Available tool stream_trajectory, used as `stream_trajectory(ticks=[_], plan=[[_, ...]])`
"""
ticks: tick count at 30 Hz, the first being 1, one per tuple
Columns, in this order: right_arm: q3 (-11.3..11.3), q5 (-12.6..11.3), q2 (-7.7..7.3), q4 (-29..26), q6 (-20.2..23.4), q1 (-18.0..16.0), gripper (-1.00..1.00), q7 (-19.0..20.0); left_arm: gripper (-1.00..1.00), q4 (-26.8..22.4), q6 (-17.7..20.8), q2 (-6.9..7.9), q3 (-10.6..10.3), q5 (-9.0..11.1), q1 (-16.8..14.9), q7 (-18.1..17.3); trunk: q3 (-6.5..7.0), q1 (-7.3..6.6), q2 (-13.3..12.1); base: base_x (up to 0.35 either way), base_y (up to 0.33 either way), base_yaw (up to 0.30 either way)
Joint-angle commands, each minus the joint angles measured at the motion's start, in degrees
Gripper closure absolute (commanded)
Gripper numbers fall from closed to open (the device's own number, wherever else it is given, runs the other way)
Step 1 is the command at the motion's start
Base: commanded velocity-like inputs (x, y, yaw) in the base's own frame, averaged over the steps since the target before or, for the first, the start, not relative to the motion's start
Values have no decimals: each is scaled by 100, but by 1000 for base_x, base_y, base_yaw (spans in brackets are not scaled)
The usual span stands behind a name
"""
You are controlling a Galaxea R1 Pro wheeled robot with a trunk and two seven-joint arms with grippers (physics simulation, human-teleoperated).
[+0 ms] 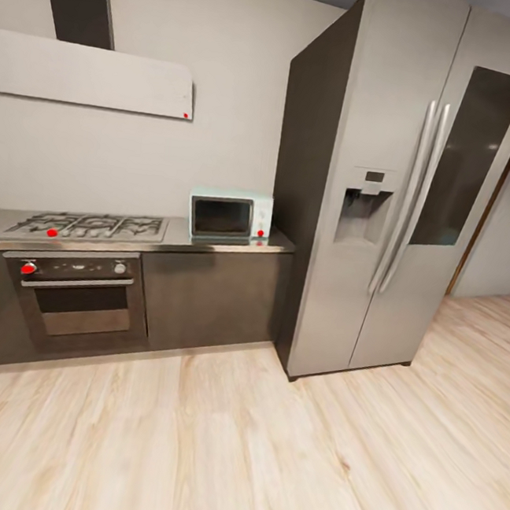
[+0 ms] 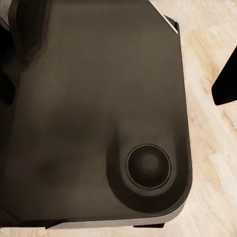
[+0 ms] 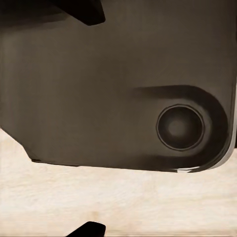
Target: In the kitchen, take the popcorn bag from the countertop, put it into the microwave, and heat it until the popcorn is cooked so the cooked popcorn ends up inside the bag.
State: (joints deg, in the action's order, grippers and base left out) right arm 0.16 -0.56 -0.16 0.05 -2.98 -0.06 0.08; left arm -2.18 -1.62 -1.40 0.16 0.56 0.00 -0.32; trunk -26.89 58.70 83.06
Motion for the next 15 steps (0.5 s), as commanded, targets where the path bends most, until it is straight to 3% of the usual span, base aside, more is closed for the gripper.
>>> stream_trajectory(ticks=[1,15], plan=[[4,-6,-1,2,-18,-2,-100,1,-100,-2,-14,0,1,6,0,-3,-4,3,2,317,-158,0],[2,-5,12,-1,-18,-2,-100,1,-100,-2,-14,0,2,6,0,-3,-4,3,2,317,-158,0]])
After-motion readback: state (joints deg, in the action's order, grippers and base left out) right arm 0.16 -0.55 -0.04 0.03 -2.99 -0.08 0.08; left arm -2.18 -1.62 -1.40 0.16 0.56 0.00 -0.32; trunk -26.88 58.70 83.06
